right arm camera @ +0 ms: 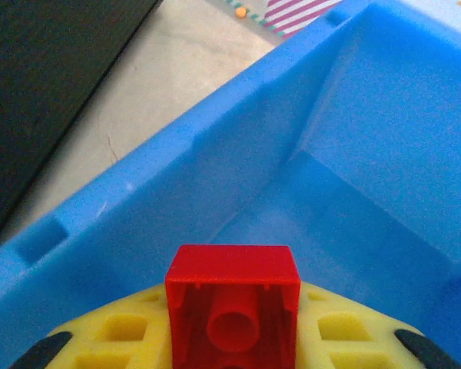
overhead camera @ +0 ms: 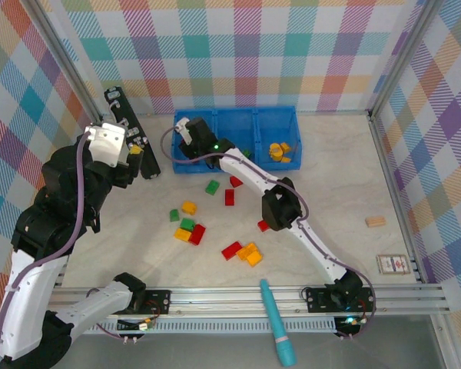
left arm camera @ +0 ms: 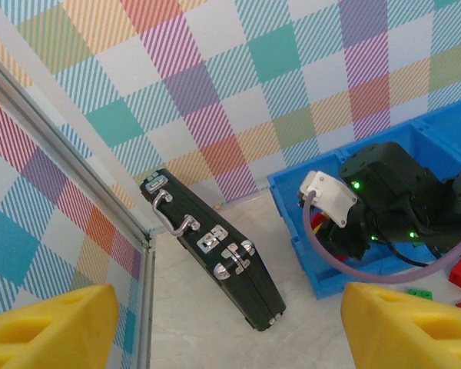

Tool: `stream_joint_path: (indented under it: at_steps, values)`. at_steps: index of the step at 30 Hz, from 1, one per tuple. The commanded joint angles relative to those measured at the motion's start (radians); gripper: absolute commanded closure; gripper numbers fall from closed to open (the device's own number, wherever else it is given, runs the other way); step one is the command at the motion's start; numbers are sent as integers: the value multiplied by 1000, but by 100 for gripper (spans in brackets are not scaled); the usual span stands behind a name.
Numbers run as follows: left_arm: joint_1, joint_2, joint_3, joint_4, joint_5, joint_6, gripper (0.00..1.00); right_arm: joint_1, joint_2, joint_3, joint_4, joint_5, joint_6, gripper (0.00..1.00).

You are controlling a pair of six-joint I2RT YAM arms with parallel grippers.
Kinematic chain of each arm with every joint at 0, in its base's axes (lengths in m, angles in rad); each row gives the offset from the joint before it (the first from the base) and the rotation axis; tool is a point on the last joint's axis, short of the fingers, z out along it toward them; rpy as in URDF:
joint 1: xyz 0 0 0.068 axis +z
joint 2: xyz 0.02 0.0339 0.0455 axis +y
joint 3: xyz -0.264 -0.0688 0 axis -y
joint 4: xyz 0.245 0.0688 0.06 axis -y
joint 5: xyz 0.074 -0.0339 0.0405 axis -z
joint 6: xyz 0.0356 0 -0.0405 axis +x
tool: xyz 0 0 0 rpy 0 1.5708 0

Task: Sort the legos into containers by color
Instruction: Place the lego in the container, then pick up the lego from the center of the table.

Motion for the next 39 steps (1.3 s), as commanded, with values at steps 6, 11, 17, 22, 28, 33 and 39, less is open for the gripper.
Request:
stream_joint_path:
  at_steps: [6,11,17,22,28,33,39]
  values:
    - [-27,-18,15,-40,-14,26,24,14,-22,-3,-56,8,-66,53]
    - [-27,-1,36,-145,15,-18,23,14,-109,-32,-38,-54,-73,44]
    - [-33,7,31,-267,65,-79,20,14,-224,-67,-43,-64,-100,38]
    - [-33,55,-18,-330,179,-185,25,9,-364,-134,-89,-34,-138,36]
    - [-79,95,-151,-189,374,-278,28,-37,-636,-411,-106,39,-117,34]
    - [-168,168,-242,-24,422,-315,29,-133,-935,-743,-109,84,-34,33]
    - [-309,373,-284,134,418,-337,29,-214,-1285,-1030,-185,156,33,29]
